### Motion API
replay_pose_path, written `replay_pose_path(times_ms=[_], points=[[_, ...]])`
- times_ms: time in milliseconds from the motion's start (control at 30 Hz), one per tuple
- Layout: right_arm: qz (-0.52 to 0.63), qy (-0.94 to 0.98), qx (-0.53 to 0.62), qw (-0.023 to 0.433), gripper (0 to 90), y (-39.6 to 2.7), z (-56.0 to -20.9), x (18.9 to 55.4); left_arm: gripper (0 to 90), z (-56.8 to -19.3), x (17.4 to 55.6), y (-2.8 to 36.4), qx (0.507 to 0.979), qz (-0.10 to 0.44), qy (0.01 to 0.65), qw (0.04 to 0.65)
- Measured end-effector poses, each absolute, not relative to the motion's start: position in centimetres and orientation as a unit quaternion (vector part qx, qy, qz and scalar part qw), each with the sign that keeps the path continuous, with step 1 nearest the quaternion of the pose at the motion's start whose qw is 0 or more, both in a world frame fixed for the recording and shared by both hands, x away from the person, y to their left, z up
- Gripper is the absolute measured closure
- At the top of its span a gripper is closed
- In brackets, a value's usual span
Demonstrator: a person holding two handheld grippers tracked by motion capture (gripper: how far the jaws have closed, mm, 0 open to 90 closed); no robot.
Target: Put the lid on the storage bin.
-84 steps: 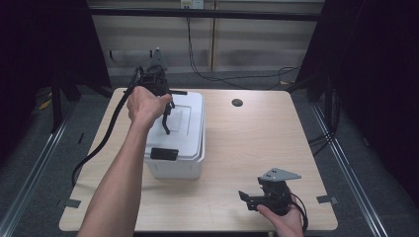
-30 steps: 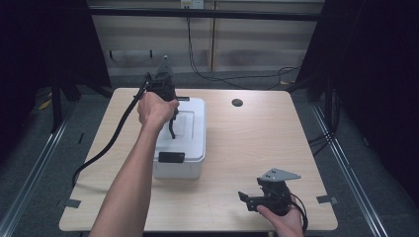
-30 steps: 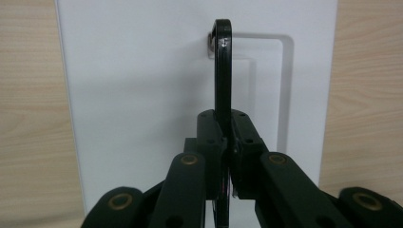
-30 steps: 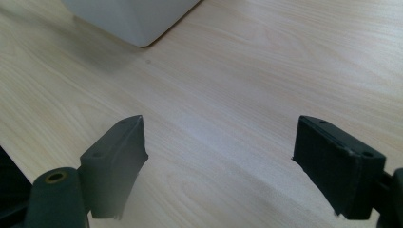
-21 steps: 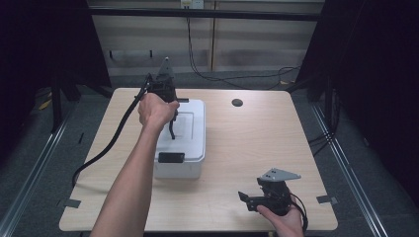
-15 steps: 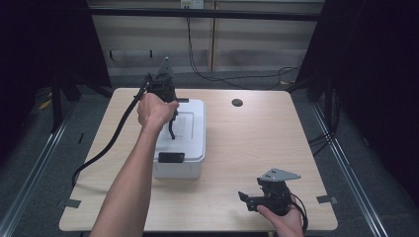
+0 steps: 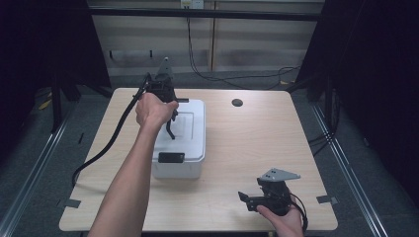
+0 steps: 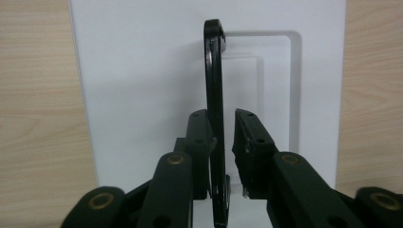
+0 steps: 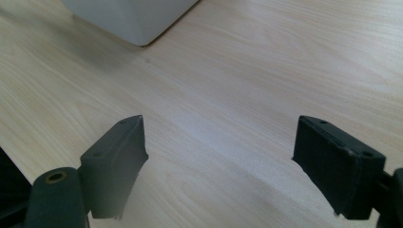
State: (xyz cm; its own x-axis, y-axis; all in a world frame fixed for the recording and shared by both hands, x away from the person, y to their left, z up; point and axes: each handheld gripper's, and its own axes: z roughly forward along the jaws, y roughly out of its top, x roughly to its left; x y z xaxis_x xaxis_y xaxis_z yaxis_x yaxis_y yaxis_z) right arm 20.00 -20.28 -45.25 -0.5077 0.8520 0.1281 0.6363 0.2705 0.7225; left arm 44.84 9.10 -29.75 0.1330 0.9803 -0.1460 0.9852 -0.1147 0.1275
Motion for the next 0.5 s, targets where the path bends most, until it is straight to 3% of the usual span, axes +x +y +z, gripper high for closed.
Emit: replay_pose_path(times_ms=[233,267,333,367,500], points=[[0.372,0.784,0.475,0.144,17.1,-20.3,-45.2,20.0,60.0,-29.7,44.8,9.5,0.753,-0.001,0.651,0.098],[0.372,0.784,0.475,0.144,17.1,-20.2,-45.2,20.0,53.9,-29.6,44.8,9.6,0.758,-0.005,0.644,0.099],[0.372,0.784,0.475,0.144,17.1,-20.2,-45.2,20.0,51.1,-29.5,44.8,9.7,0.759,-0.009,0.643,0.102],[0.372,0.785,0.475,0.144,17.1,-20.2,-45.2,20.0,43.7,-29.3,44.8,9.8,0.762,-0.008,0.638,0.111],[0.372,0.785,0.473,0.144,17.2,-20.2,-45.3,20.0,36.4,-29.0,44.9,10.1,0.769,-0.008,0.629,0.111]])
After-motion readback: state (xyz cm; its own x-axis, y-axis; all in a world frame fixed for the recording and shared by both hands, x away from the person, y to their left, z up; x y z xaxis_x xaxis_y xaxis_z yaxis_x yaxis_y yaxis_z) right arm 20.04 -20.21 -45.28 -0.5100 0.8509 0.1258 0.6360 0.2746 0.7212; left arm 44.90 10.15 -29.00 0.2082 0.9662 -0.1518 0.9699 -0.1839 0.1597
